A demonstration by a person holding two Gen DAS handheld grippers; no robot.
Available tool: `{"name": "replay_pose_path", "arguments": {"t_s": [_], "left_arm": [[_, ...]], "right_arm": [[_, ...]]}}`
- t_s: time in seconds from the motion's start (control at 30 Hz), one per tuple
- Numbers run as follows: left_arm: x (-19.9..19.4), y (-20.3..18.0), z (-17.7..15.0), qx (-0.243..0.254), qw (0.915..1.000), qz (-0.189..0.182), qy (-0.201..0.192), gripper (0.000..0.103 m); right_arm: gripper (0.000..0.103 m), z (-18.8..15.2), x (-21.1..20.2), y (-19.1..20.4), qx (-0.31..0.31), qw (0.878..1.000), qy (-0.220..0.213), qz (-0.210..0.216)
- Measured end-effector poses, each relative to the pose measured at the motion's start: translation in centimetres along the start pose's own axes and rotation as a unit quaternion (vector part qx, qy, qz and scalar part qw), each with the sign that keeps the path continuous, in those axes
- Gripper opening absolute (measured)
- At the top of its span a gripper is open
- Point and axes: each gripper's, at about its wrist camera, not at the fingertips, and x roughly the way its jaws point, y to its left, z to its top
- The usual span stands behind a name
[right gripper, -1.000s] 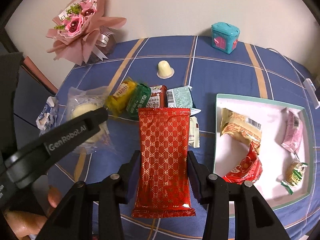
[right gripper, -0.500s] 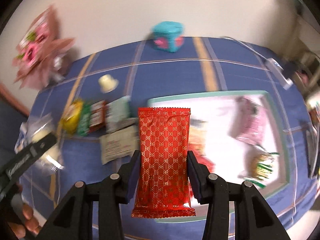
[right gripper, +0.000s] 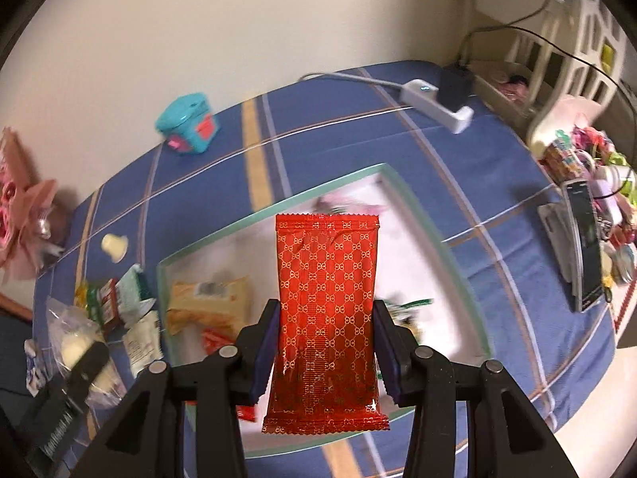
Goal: Organize snacks
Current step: 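Carry the bun pack and red pack over the white tray and release both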
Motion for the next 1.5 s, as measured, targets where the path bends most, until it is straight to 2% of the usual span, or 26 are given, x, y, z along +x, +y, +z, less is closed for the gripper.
{"name": "replay_pose_path", "arguments": {"t_s": [0.1,0.27,0.57,1.1,1.2,1.37,1.43,1.5], "left_arm": [[0.4,-2.7,-0.5,0.03,0.9995,-0.012,0.005,0.058],[1.7,-6.3,-1.2,0.066,0.9973,-0.024,0.021,0.058],[3.7,-9.7,-2.0,0.102,0.9938,-0.028,0.035,0.058],[5.2,-11.2,-2.7,0.127,0.9905,-0.021,0.048,0.06],[4.9,-11.4,-2.6,0.131,0.9902,-0.021,0.043,0.067],[4.9,-11.2,-2.6,0.134,0.9901,-0.008,0.043,0.069],[4.9,-10.9,-2.5,0.131,0.9904,-0.005,0.045,0.07],[4.8,-10.7,-2.4,0.127,0.9909,-0.003,0.045,0.074]], "right_arm": [[0.047,0.2,-0.2,-1.4,0.0,1.0,-0.008,-0.017],[0.047,0.4,-0.2,-3.2,0.013,1.0,-0.011,-0.019],[0.047,0.5,0.7,-3.2,0.006,1.0,0.0,-0.01],[0.048,-0.3,3.8,-2.3,-0.01,0.999,0.042,0.003],[0.048,-0.3,3.5,-2.2,-0.013,0.999,0.041,0.005],[0.05,-0.2,3.4,-1.9,-0.014,0.999,0.043,0.009],[0.052,-0.1,3.1,-1.9,-0.015,0.999,0.04,0.009],[0.059,0.0,2.9,-1.8,-0.014,0.999,0.036,0.009]]}}
